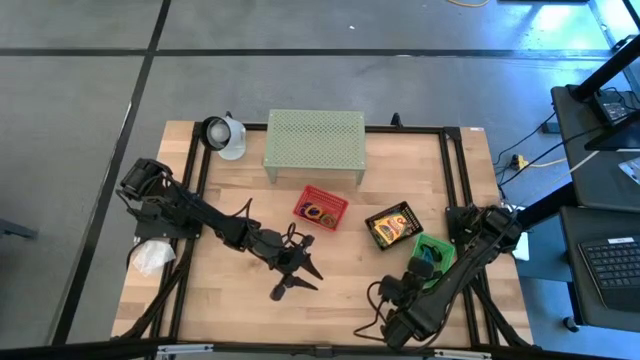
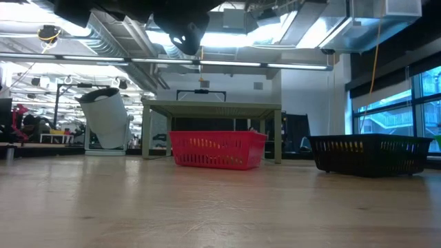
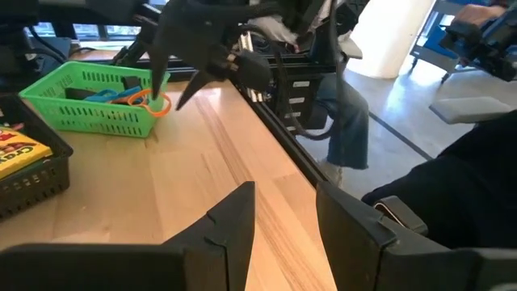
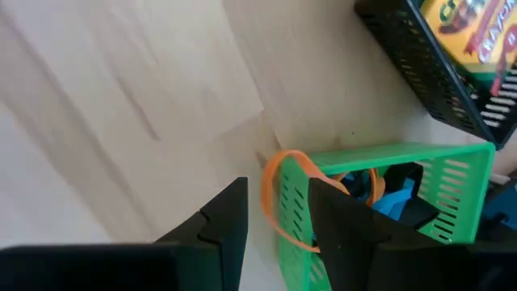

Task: Pick & Place Office Desk Supplies
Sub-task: Adjust the green bin

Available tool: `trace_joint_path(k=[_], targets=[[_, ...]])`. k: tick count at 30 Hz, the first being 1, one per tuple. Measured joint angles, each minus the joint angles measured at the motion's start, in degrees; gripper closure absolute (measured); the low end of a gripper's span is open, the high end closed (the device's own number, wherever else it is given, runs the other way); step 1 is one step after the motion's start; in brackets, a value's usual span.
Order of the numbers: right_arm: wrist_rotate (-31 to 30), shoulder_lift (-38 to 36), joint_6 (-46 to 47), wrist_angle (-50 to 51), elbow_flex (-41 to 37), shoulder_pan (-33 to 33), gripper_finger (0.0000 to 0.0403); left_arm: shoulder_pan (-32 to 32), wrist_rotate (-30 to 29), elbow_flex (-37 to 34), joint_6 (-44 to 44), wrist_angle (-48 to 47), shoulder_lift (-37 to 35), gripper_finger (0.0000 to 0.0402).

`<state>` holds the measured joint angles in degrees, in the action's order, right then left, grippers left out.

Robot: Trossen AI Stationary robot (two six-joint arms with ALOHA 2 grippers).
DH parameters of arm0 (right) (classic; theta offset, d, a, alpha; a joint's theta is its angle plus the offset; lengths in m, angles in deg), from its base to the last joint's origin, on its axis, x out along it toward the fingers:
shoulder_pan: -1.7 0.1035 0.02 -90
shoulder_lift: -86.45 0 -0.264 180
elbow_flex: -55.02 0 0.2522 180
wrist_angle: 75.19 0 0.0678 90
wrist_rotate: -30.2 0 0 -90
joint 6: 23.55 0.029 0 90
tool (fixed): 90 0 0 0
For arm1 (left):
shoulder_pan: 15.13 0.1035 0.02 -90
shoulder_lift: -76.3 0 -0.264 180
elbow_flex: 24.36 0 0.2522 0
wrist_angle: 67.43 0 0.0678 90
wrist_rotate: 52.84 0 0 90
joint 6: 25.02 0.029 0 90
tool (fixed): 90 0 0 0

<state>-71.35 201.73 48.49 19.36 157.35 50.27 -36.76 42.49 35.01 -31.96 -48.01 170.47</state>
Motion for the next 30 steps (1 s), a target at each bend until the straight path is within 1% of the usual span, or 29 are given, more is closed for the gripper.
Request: trace_joint_path(k=[4, 9, 23, 30], targets=[[0.4, 0.0, 1.2, -0.1, -1.6, 0.0, 0.0270, 0.0, 0.9, 0.0, -0.3, 0.0, 0.0, 0.0274], [-0.9, 0.0, 2.3, -0.2, -1.6, -0.1, 0.0270, 0.0, 2.2, 0.0, -0.8, 0.0, 0.0, 0.0274], [-1.1, 0.0, 2.5, -0.3, -1.7, -0.1, 0.0270, 0.0, 2.3, 0.0, -0.9, 0.0, 0.0, 0.0274], [-0.8, 0.0, 4.0, -0.5, -3.4, -0.1, 0.0270, 0.0, 3.3, 0.0, -1.2, 0.0, 0.0, 0.0274]])
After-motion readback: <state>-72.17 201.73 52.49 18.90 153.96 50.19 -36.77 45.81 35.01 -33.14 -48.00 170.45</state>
